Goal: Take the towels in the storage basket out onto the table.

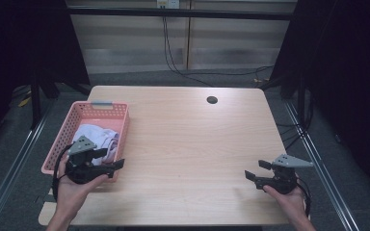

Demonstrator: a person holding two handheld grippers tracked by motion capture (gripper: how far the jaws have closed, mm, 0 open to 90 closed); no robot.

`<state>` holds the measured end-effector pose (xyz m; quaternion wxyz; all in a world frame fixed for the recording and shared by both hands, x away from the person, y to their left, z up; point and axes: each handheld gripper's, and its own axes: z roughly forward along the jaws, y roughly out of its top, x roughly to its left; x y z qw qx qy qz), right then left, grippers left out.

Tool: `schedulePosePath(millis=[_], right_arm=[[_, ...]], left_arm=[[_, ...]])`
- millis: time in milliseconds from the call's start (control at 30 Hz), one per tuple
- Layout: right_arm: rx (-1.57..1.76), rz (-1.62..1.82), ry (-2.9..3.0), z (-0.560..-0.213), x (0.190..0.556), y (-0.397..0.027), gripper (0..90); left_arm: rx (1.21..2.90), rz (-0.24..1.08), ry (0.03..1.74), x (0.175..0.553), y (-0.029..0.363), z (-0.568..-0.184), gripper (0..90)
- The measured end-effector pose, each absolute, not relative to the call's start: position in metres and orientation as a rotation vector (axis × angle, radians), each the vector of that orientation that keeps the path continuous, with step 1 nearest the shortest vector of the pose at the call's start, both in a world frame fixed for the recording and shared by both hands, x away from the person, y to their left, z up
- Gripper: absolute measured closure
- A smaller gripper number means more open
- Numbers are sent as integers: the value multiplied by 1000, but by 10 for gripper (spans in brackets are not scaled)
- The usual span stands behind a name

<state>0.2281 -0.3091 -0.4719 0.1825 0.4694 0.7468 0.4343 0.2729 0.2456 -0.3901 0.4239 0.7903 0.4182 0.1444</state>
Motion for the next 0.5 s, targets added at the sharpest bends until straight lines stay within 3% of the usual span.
schedulePosePath(millis=[167,500], right_arm=[[1326,1224,2119,-473,229,-309,249],[1322,1219,2132,-473,229,-305,246]], left_arm=[[1938,382,1107,280,266,-385,252],[2023,422,1178,299,289,-376,224]])
